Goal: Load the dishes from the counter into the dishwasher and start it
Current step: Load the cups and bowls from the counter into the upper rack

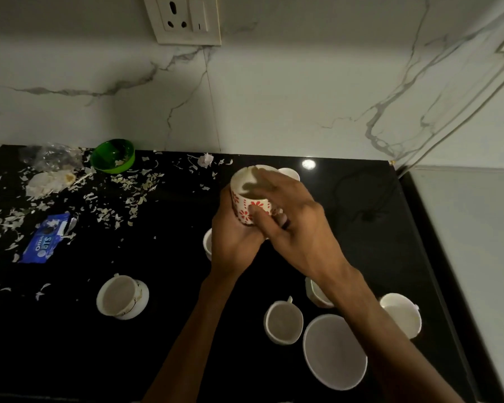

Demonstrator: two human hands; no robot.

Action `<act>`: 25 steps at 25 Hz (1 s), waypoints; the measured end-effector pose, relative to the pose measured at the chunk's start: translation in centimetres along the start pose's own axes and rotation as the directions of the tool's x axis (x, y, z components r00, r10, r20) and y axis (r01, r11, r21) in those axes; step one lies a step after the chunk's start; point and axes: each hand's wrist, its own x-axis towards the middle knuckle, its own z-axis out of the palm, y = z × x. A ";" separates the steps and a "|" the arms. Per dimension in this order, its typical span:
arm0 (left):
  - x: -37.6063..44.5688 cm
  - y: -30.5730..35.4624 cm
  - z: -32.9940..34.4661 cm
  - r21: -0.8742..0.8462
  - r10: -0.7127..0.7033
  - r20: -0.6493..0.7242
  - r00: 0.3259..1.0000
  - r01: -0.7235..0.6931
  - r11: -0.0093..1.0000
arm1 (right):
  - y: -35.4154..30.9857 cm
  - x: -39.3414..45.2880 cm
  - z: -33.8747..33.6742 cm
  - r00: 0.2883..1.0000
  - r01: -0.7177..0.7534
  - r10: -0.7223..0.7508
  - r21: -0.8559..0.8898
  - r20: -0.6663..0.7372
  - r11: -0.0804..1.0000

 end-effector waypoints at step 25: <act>-16.3 -7.1 7.1 0.356 0.049 0.090 0.995 -0.078 0.931 | -1.5 -18.7 -8.7 0.863 -0.383 0.506 0.647 -0.004 0.659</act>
